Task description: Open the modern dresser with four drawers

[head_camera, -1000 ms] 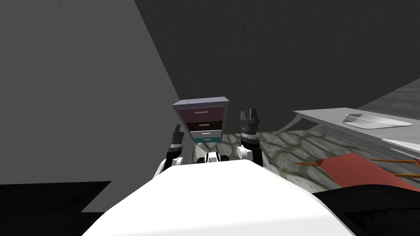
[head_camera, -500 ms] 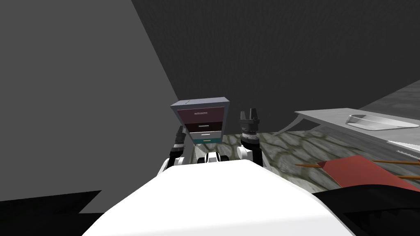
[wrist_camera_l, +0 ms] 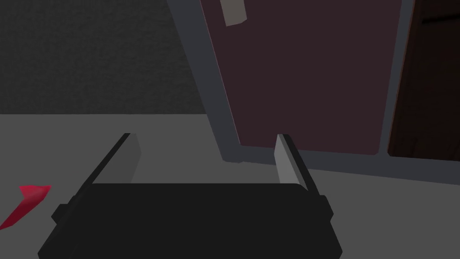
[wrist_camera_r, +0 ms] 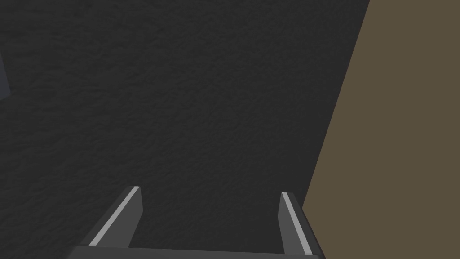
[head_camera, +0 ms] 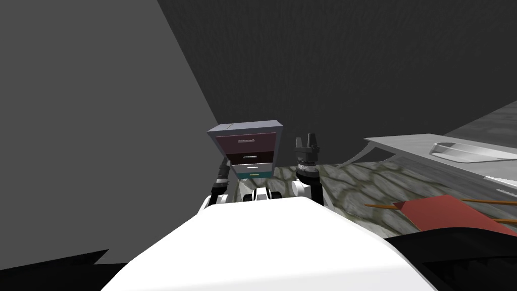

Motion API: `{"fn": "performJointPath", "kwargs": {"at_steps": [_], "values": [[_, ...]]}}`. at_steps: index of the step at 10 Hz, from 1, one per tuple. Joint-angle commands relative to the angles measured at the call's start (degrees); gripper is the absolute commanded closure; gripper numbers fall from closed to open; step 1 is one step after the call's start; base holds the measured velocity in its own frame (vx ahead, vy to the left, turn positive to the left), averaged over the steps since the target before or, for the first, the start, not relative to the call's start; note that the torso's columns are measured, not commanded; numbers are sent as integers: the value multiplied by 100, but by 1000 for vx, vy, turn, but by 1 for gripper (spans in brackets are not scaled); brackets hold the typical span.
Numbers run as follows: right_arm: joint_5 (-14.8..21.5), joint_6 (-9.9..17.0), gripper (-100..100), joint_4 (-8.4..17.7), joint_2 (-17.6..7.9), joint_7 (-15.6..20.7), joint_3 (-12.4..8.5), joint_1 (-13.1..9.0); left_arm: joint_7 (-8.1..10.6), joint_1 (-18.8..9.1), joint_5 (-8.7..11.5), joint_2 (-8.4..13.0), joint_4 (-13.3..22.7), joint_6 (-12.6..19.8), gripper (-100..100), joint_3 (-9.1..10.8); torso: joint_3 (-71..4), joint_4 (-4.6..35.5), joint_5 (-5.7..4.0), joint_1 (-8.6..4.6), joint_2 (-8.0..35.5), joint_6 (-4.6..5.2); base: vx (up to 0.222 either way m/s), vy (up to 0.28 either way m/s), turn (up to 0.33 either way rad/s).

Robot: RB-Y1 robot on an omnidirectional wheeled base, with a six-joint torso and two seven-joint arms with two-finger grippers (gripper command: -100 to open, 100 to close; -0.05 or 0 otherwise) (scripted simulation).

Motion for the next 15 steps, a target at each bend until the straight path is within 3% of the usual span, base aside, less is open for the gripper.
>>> {"fn": "performJointPath", "kwargs": {"at_steps": [1,10,15], "values": [[0,0,0,0,0,0,0,0,-18,-124,33,-9,415,-164,-100,-2,1,1,1,2,0,0,53,-8,-8],[0,0,0,0,0,0,0,0,-122,-532,116,-262,1889,-671,-100,-55,-4,-2,0,0,-8,0,55,-13,-6],[0,0,0,0,0,0,0,0,-182,-768,164,-289,2633,-964,-100,-85,0,1,1,2,-2,1,58,-10,-6]]}}
